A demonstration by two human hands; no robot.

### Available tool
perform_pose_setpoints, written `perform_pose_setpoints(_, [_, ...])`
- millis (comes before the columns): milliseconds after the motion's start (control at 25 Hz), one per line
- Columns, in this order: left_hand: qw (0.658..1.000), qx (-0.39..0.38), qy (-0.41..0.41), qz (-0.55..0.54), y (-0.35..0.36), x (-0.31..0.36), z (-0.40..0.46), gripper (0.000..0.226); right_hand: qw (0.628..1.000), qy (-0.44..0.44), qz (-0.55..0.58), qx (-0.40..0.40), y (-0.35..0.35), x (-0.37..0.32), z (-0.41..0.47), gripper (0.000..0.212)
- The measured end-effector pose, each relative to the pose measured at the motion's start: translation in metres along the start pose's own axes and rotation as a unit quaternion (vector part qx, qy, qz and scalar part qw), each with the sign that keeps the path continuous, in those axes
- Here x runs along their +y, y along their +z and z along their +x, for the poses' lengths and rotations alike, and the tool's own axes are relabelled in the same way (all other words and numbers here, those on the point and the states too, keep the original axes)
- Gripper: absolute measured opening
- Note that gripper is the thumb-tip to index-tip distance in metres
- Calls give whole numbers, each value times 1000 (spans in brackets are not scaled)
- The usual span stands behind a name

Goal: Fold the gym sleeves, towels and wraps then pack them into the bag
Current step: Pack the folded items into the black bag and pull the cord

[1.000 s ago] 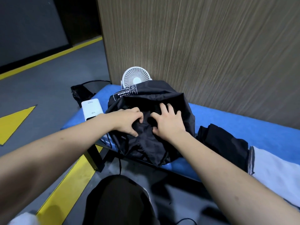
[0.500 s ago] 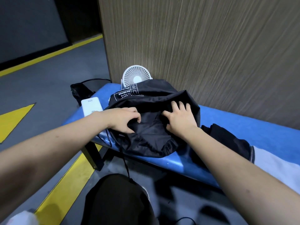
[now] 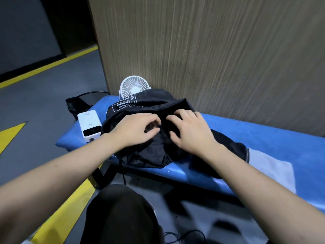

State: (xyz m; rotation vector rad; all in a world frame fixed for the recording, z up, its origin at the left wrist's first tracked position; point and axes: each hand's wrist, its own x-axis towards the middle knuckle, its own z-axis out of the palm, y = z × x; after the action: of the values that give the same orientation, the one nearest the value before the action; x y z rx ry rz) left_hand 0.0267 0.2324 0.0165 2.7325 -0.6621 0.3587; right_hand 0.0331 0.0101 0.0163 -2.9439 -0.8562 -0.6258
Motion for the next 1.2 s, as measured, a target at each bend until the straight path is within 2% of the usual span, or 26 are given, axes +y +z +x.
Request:
perform_pose_setpoints(80, [999,28,3,-39,7,36,-2,20,999,17,31,19,-24,22,-27,54])
perform_pose_setpoints(160, [996,34,30,-73,20,70,-5,22,996,56,67,-10,-41,52,-55,59])
perform_pose_setpoints(280, [994,7,59,-88,44,112,-6,37,982,105,88,-128,-53,97,-86,76])
perform_pose_setpoints(360, [995,4,76,-57,58,128,-1,52,969,99,84,-209,-52,116,-95,84])
perform_pose_setpoints(480, [995,-13,103,6,70,138,10,68,950,91,123,-271,-48,125,-95,90])
perform_pose_setpoints(560, [992,-37,114,33,78,137,12,76,935,89,138,-314,-42,127,-89,105])
perform_pose_setpoints(760, [992,-23,112,49,94,130,2,77,888,107,164,-416,-22,125,-72,138])
perform_pose_setpoints(840, [993,-11,111,50,97,129,1,74,882,106,155,-432,-14,118,-70,144])
perform_pose_setpoints(960, [992,-2,113,49,99,127,1,69,893,89,99,-429,-7,102,-69,150])
perform_pose_setpoints(1200, [995,8,96,22,98,123,-6,58,919,100,4,-381,7,62,-80,157])
